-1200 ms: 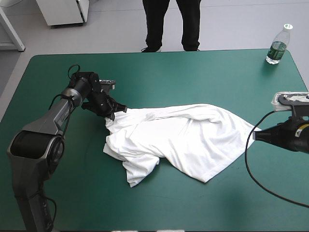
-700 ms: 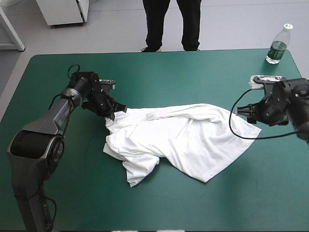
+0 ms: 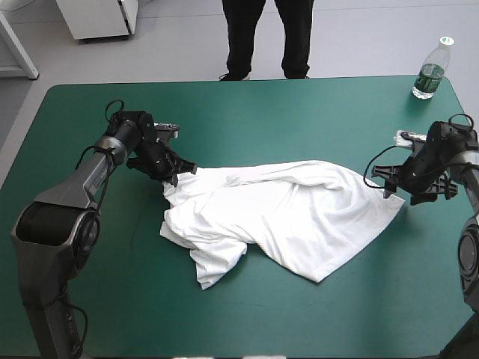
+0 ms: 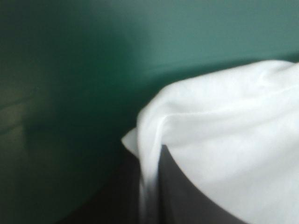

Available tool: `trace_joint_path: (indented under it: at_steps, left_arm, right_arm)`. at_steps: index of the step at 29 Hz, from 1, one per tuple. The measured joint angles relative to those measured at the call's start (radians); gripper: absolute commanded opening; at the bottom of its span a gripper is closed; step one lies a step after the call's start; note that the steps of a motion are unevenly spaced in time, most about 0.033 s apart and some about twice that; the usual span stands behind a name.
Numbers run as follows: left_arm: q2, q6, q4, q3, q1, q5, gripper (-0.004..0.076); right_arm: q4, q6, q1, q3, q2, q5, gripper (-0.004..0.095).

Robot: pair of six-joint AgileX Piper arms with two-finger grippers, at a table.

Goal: Fold the cloth

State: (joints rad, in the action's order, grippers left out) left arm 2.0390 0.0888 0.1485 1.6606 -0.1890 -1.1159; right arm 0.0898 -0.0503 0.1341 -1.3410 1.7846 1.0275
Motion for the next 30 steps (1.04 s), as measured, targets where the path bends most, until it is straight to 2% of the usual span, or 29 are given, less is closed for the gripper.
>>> trace_joint_path:
  at_steps: [11, 13, 16, 20, 24, 30]
  left_arm:
    - [0.0, 0.0, 0.001, 0.0, 0.0, 0.002, -0.0022]
    - [0.0, 0.001, 0.001, 0.0, 0.0, 0.003, -0.0022]
    - [0.001, 0.002, 0.001, 0.0, 0.0, 0.003, -0.0022]
    - [0.001, 0.003, 0.001, 0.0, 0.0, 0.004, -0.0022]
    - [0.0, 0.019, 0.001, 0.0, 0.0, 0.003, -0.0022]
    - [-0.022, 0.047, -0.033, 0.052, 0.002, -0.011, -0.0022]
  right_arm:
    - [-0.038, 0.042, -0.023, -0.018, 0.078, 0.02, 0.0363]
    - [-0.068, 0.044, -0.05, -0.024, 0.09, 0.029, 0.0252]
    - [-0.104, 0.038, -0.101, -0.033, 0.103, 0.038, -0.0017]
    - [-0.175, 0.015, -0.165, -0.036, 0.107, 0.042, -0.0015]
    - [-0.209, -0.007, -0.182, -0.037, 0.098, 0.05, -0.0015]
    - [-0.186, -0.037, -0.196, 0.001, 0.012, 0.065, -0.0017]
